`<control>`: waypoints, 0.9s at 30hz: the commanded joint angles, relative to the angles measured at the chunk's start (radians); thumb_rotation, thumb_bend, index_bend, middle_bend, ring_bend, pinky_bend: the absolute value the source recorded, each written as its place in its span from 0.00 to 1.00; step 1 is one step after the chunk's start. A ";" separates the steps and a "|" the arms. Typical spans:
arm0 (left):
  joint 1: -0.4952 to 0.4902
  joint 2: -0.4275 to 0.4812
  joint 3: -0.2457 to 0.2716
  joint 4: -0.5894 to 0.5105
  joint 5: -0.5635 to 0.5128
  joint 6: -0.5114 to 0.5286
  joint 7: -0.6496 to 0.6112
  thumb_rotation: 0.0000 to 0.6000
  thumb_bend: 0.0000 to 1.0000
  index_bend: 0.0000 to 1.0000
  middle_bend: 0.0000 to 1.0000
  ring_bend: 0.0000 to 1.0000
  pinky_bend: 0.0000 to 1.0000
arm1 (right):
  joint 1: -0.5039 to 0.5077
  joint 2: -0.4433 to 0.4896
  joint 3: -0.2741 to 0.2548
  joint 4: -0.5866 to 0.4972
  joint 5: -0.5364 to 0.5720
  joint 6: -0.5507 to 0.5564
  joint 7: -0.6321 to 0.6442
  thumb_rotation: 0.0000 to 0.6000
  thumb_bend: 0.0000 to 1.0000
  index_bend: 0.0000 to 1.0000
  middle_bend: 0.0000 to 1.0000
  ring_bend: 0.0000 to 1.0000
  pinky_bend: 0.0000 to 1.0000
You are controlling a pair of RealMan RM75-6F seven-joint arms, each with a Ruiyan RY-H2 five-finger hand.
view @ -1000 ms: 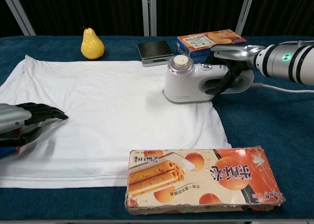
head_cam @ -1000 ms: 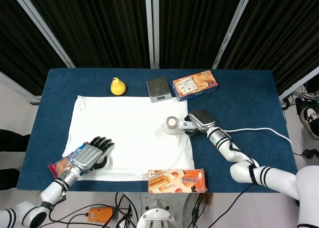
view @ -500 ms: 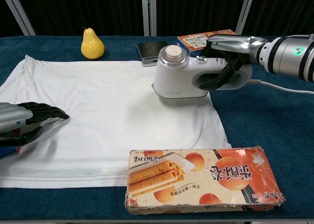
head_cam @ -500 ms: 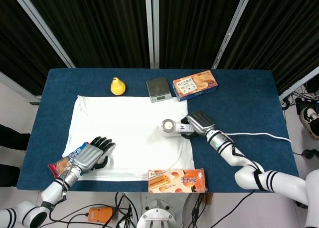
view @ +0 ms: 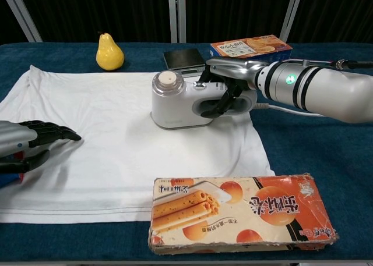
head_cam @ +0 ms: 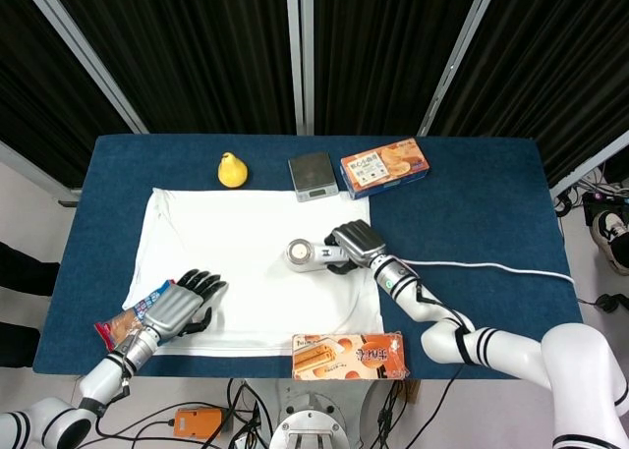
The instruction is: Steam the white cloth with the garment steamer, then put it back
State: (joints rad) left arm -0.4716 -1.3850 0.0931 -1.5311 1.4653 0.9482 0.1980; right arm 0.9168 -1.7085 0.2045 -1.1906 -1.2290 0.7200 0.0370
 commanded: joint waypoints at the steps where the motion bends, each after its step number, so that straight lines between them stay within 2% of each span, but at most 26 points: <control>1: 0.000 -0.001 0.000 0.000 0.000 0.000 0.000 0.00 0.54 0.06 0.04 0.00 0.00 | -0.007 0.006 0.009 0.015 0.017 0.009 -0.007 1.00 0.63 1.00 0.92 0.89 0.65; 11: -0.009 -0.005 -0.002 0.001 0.000 -0.005 0.001 0.00 0.54 0.06 0.04 0.00 0.00 | -0.034 0.041 0.035 0.083 0.096 -0.008 0.010 1.00 0.63 1.00 0.92 0.89 0.65; 19: -0.014 -0.005 -0.004 -0.003 0.000 -0.004 0.004 0.00 0.54 0.06 0.04 0.00 0.00 | -0.058 0.115 0.052 -0.025 0.048 0.026 0.081 1.00 0.63 1.00 0.92 0.89 0.64; 22: -0.014 -0.003 -0.004 -0.009 0.001 -0.002 0.009 0.00 0.54 0.06 0.04 0.00 0.00 | -0.037 0.108 0.062 -0.045 0.047 0.011 0.078 1.00 0.63 1.00 0.92 0.89 0.64; 27: -0.012 0.002 -0.003 -0.024 -0.003 0.004 0.021 0.00 0.54 0.06 0.04 0.00 0.00 | 0.022 0.047 0.086 -0.013 0.095 -0.036 0.042 1.00 0.63 1.00 0.92 0.89 0.64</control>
State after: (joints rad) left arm -0.4844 -1.3841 0.0900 -1.5535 1.4633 0.9513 0.2181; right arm 0.9176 -1.6394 0.2799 -1.2200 -1.1546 0.7039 0.0947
